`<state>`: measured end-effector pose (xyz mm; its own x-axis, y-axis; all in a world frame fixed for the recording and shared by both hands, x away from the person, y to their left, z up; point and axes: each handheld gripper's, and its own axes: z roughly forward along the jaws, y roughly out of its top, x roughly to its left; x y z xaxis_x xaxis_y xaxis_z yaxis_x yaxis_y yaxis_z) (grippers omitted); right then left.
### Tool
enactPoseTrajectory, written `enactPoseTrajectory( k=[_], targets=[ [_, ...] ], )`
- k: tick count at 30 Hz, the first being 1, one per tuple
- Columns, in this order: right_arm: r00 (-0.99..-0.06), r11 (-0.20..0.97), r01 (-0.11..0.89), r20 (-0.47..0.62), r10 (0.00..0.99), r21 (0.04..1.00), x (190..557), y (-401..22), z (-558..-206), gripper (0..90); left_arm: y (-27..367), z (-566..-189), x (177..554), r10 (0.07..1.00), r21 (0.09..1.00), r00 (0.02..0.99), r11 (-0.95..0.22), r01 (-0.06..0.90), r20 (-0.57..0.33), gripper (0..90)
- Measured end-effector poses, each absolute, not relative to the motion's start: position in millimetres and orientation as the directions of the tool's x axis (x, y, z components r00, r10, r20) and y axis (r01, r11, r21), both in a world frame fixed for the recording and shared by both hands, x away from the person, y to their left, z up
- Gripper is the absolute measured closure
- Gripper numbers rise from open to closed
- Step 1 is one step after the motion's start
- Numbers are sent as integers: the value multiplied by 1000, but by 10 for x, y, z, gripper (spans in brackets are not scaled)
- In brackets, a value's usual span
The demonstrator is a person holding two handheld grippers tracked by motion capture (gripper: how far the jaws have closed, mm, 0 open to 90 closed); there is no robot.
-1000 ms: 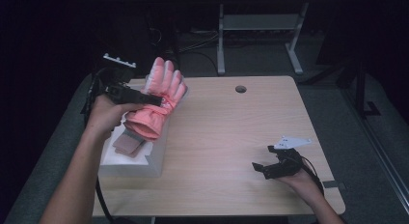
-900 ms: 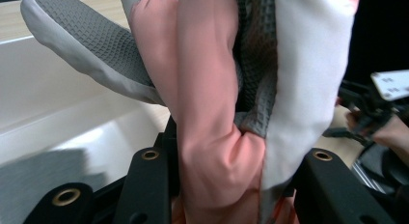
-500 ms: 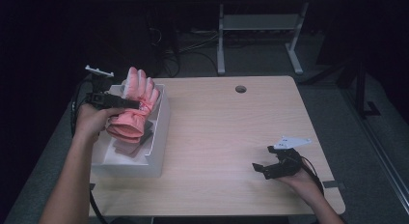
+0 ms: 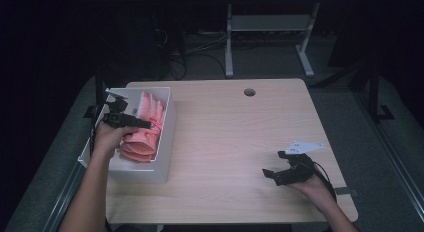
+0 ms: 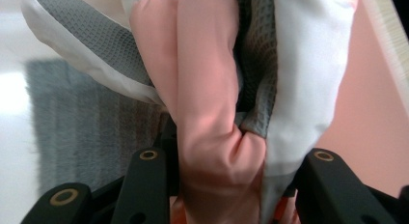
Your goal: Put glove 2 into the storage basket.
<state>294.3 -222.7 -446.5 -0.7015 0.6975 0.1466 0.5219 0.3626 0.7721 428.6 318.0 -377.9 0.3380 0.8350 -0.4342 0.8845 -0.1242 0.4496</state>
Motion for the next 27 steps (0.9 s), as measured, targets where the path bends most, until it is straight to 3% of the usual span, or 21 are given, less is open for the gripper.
enactPoseTrajectory(
  k=[14,16,22,27],
  targets=[
    [-708,369,511,137,693,777,2922,-2202,-4435,72,3066,-4110,4317,838,403,333,-150,903,-433,549],
    [-704,364,516,142,696,775,2921,-2205,-4431,72,3071,-4110,4317,836,406,336,-151,901,-435,502],
    [-706,367,514,139,694,776,2923,-2200,-4432,73,3087,-4012,4283,841,448,378,-187,874,-387,152],
    [-709,373,515,138,692,772,2924,-2189,-4437,74,3133,-3866,4245,841,472,390,-189,861,-374,137]
  ],
)
